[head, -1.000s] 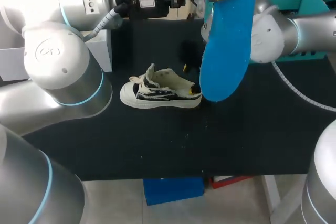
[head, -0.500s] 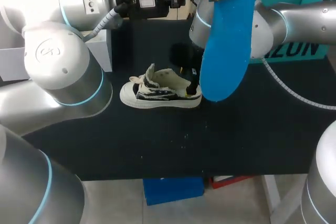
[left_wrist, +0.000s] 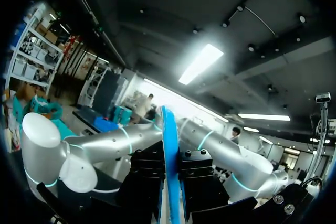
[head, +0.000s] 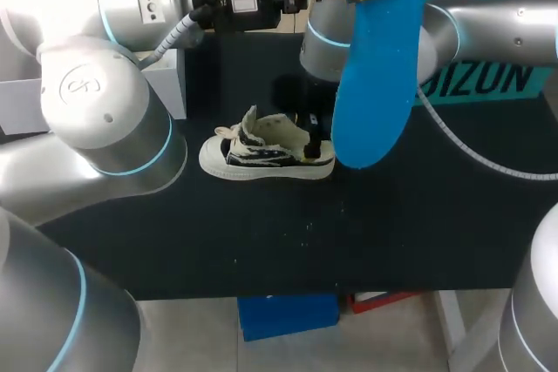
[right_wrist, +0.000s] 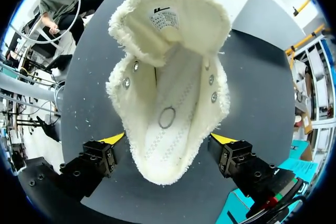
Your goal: Take the shoe out of the shoebox, open the shoe tongue, remove and reinsert the insole, then place the shoe into the shoebox
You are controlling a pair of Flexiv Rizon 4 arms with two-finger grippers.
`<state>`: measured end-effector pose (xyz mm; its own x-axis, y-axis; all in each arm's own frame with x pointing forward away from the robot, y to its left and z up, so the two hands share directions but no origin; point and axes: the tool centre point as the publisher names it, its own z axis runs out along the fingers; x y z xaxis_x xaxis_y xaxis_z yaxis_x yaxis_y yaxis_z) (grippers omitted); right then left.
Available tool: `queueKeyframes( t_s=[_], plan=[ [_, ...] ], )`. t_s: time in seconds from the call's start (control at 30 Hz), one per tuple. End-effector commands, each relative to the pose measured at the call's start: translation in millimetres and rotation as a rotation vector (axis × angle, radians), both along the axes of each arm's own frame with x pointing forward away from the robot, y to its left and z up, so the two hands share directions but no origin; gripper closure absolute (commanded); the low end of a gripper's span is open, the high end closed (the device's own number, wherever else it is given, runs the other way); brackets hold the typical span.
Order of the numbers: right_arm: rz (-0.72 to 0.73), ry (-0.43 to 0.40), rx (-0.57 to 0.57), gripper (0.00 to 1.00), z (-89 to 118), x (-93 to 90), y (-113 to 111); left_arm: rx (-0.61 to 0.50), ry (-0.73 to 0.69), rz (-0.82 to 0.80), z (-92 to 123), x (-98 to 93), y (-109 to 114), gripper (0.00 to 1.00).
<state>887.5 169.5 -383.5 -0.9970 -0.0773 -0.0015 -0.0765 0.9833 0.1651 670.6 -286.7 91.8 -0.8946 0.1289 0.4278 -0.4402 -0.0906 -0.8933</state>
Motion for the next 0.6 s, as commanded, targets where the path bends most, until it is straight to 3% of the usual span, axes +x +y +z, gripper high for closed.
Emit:
queueKeyframes(
  t_s=[0.03, 0.33, 0.6],
  plan=[
    [0.006, 0.007, -0.037, 0.00, 0.0, 1.7, 4.8, 0.003, 0.001, 0.003, 0.2, -0.6, -2.0, 1.00],
    [0.023, 0.010, -0.024, 0.00, -2.7, 0.8, 4.2, 0.003, 0.001, 0.003, 0.2, -0.6, -2.0, 1.00],
    [0.047, 0.001, 0.119, 0.00, 0.4, -2.4, -1.0, 0.003, 0.001, 0.003, 0.2, -0.6, -2.0, 1.00]
  ],
)
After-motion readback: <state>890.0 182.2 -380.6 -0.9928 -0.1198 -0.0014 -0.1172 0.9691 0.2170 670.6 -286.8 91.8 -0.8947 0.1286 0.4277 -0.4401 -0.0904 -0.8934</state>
